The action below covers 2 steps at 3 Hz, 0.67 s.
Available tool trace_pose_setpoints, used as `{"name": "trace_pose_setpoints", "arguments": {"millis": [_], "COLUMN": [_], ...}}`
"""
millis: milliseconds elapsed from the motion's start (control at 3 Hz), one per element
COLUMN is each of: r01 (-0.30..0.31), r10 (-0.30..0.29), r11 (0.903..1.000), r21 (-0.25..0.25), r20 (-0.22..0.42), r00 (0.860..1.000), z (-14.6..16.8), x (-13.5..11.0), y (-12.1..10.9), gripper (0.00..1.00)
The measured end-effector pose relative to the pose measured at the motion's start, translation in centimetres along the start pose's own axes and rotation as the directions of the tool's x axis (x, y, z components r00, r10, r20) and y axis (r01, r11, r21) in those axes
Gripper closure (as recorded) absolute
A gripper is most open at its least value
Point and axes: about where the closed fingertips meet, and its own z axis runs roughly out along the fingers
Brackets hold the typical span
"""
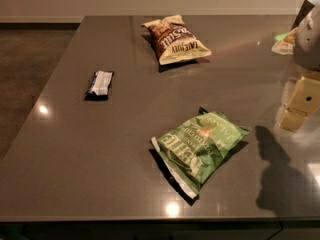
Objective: Move green jalapeno chip bag near brown chip bag
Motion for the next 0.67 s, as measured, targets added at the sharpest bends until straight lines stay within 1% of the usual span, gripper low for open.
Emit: {"name": "trace_pose_setpoints", "arguments": {"millis": [333, 667], "r01": [0.000, 0.021], "r10": [0.000, -0.021], "r11": [1.0000, 0.9998], "r21": [0.000, -0.003], "r20": [0.000, 0.006], "r00": [1.000, 1.000], "z": [0.00, 0.49], "x": [-0.01, -0.60], "y": [0.00, -0.03], "gripper": [0.00, 0.00]}}
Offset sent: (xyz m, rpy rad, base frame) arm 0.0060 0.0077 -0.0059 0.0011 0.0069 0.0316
